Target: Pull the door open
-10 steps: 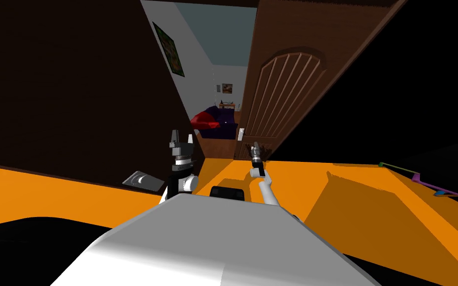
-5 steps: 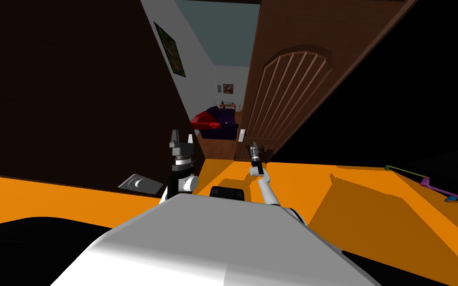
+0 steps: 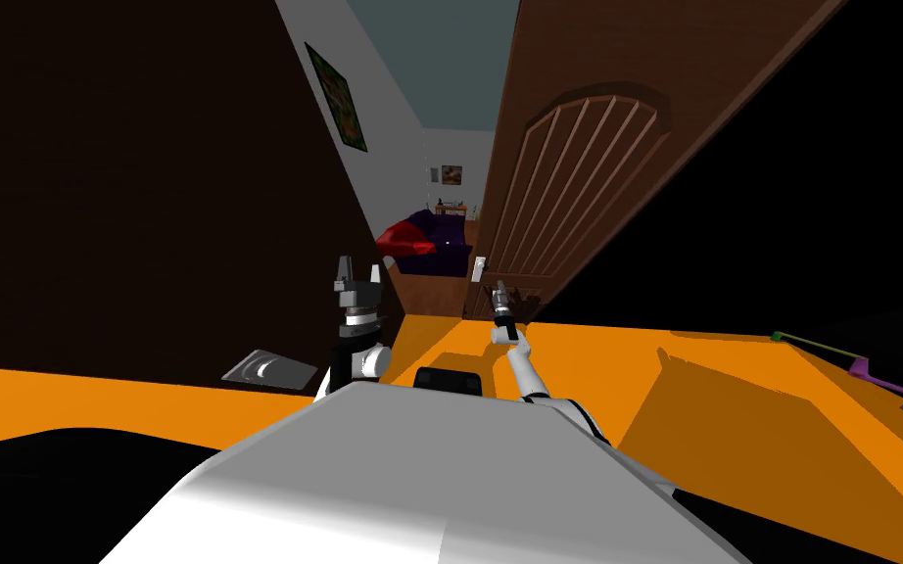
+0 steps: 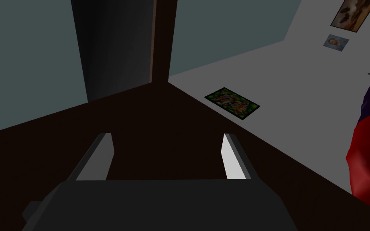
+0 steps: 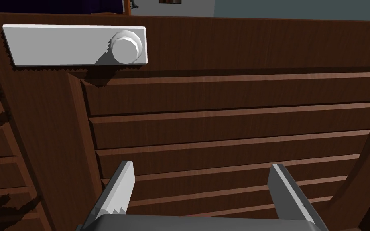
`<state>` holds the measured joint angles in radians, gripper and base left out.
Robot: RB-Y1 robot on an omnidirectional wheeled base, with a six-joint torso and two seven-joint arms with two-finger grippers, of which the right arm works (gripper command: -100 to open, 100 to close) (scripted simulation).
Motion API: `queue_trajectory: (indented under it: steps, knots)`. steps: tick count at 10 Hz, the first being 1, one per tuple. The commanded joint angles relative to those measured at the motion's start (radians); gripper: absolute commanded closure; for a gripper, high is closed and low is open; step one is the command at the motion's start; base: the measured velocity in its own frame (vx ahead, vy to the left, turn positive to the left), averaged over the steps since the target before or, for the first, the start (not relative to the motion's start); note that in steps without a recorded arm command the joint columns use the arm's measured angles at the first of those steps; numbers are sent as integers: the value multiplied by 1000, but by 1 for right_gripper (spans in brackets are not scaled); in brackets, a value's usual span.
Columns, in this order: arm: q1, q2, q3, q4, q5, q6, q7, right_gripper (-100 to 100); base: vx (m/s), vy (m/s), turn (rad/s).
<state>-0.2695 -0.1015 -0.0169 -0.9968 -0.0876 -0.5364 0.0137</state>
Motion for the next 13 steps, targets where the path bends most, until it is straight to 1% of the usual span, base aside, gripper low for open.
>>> queue_trajectory:
  steps: [1, 4, 5, 6, 7, 11, 13]
  knots:
    - [-27, -2, -3, 50, -7, 0, 0, -100, 59, -1, 18]
    - [-90, -4, -10, 151, -23, 3, 2, -100, 85, 1, 35]
    - [-90, -4, -10, 156, -23, 3, 2, -100, 68, -3, 12]
    - [-110, -5, -13, 189, -28, 4, 3, -100, 60, 0, 17]
    - [-110, -5, -13, 191, -28, 4, 3, -100, 42, 3, 12]
    - [-181, -6, -21, 309, -46, 7, 5, -100, 71, -3, 28]
    - [-209, -6, -24, 357, -53, 8, 6, -100, 82, 1, 23]
